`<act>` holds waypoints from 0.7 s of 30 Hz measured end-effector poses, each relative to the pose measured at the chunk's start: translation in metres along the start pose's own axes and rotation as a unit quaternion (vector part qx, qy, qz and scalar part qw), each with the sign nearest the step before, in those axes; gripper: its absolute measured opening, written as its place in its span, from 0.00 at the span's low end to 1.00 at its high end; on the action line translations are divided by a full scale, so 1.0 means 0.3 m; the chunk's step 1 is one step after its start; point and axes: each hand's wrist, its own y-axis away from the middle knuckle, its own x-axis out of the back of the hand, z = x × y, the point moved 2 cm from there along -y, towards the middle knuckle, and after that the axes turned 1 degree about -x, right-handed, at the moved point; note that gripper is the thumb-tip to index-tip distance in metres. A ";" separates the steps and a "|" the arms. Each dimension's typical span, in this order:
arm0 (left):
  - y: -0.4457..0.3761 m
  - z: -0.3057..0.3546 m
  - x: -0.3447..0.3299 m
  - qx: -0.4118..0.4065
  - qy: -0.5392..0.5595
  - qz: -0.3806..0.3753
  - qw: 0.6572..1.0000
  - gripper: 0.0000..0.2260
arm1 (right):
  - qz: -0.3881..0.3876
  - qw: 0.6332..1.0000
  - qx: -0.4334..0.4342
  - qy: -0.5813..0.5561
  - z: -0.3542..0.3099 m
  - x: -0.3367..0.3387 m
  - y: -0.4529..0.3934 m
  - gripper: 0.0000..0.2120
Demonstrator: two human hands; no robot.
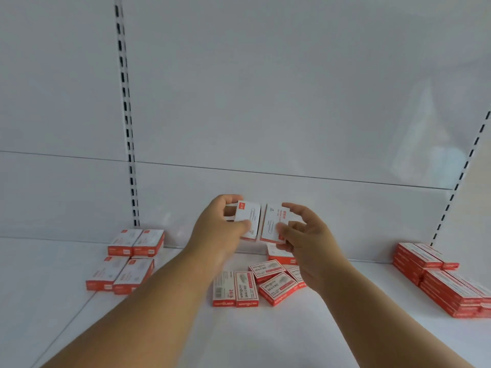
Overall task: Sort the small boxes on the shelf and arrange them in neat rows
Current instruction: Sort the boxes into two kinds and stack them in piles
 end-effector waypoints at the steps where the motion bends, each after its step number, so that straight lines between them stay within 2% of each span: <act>1: -0.005 0.010 0.055 -0.001 0.004 -0.002 1.000 0.18 | -0.003 1.000 0.006 0.011 -0.014 -0.046 0.004 0.14; 5: -0.012 -0.001 0.327 0.022 -0.004 0.013 1.000 0.18 | -0.004 0.999 0.011 0.044 -0.011 -0.274 0.015 0.16; 9: -0.010 -0.089 0.584 0.055 -0.062 0.029 0.996 0.15 | 0.007 0.998 -0.017 0.066 0.056 -0.514 0.035 0.12; 13: -0.023 -0.184 0.724 0.094 -0.103 0.027 0.990 0.13 | 0.008 0.982 -0.060 0.177 0.106 -0.669 0.061 0.09; 17: -0.038 -0.241 0.775 0.065 -0.197 0.002 0.978 0.11 | -0.011 0.945 -0.077 0.319 0.124 -0.753 0.074 0.08; 21: -0.049 -0.265 0.772 0.040 -0.255 -0.009 0.966 0.13 | -0.019 0.868 -0.050 0.494 0.126 -0.783 0.086 0.09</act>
